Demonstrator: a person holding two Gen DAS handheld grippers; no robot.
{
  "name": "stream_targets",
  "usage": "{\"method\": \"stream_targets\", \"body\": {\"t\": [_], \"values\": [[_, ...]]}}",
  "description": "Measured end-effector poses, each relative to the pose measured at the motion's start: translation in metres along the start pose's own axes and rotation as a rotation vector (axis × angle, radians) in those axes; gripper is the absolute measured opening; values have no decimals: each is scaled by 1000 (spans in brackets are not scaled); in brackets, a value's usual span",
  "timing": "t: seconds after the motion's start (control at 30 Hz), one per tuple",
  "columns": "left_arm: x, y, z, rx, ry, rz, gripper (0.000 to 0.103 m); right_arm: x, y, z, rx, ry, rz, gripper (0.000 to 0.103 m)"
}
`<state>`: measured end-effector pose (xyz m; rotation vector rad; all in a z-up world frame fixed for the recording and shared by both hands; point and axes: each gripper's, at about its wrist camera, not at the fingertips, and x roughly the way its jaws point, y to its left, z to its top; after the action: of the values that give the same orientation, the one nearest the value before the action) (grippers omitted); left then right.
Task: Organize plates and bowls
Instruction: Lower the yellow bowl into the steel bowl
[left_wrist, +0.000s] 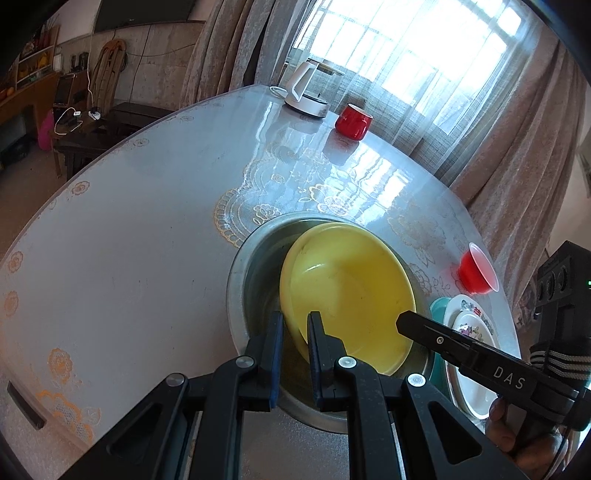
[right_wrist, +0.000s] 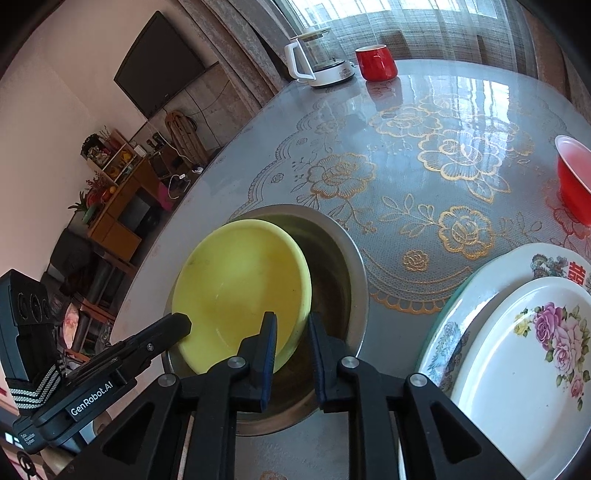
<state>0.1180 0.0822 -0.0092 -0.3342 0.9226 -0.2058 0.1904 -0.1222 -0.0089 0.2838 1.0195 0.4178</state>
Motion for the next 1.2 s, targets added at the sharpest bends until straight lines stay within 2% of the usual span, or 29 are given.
{"method": "stream_targets", "body": {"t": [0.43, 1.2], "values": [[2, -3, -2, 17, 6, 23, 14, -1, 3, -3, -25, -5, -20, 24], [2, -13, -8, 91, -16, 67, 14, -5, 5, -7, -44, -22, -44, 24]]}}
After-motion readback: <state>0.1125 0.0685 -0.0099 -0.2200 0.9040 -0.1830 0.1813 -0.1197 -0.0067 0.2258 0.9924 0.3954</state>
